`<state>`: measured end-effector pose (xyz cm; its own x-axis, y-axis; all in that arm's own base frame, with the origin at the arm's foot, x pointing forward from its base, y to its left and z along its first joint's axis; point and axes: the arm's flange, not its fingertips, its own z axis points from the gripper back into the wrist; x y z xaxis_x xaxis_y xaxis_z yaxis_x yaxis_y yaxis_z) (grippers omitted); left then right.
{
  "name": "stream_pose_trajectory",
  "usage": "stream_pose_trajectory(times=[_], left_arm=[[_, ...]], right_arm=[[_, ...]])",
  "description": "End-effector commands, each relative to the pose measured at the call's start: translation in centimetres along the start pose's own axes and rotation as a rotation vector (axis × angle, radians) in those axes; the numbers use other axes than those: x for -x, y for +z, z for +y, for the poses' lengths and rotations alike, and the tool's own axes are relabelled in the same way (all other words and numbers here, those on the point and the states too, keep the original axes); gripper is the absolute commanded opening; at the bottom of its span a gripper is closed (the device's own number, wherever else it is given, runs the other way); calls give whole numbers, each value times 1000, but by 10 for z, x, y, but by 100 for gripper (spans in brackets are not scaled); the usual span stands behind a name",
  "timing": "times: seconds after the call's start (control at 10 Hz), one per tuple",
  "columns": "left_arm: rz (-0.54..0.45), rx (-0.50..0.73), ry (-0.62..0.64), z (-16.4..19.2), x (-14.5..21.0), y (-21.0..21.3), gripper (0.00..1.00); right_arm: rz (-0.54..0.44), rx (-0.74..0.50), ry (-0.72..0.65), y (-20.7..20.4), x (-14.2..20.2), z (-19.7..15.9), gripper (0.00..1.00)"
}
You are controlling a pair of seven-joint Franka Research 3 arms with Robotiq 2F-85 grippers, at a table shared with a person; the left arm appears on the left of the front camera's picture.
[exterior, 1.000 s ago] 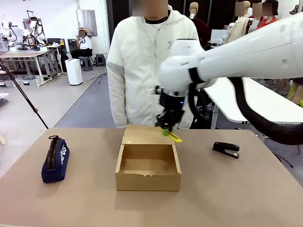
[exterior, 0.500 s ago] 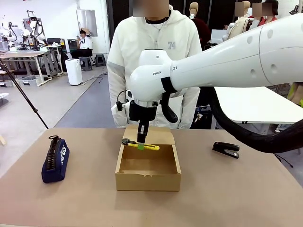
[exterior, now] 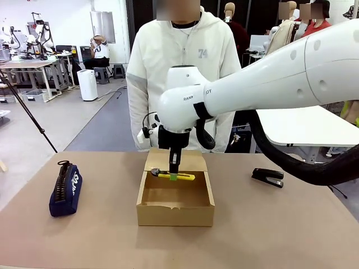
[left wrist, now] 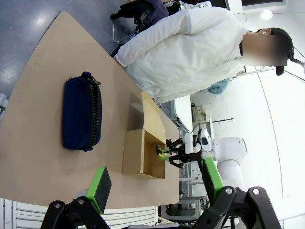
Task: Pack the items into the box.
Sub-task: Pick up the item indicated by the person and place it inside the Mailer Box.
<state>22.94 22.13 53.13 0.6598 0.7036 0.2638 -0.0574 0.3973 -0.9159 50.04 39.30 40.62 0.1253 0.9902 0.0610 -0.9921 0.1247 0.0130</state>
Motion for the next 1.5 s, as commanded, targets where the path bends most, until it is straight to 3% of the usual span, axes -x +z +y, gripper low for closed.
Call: stream_pose_trajectory(times=[0.0,0.4,0.5,0.6,1.4], left_arm=[[-9,18,-11,1,0,-1,100],[-9,18,-11,1,0,-1,100],[-9,18,-11,1,0,-1,100],[-9,18,-11,1,0,-1,100],[-9,18,-11,1,0,-1,100]], right_arm=[[58,-14,-62,-39,2,-3,0],[76,-51,-98,-48,7,2,4],[72,-52,-100,-48,7,3,58],[77,-54,-106,-48,7,3,100],[51,-25,-157,-35,14,3,100]])
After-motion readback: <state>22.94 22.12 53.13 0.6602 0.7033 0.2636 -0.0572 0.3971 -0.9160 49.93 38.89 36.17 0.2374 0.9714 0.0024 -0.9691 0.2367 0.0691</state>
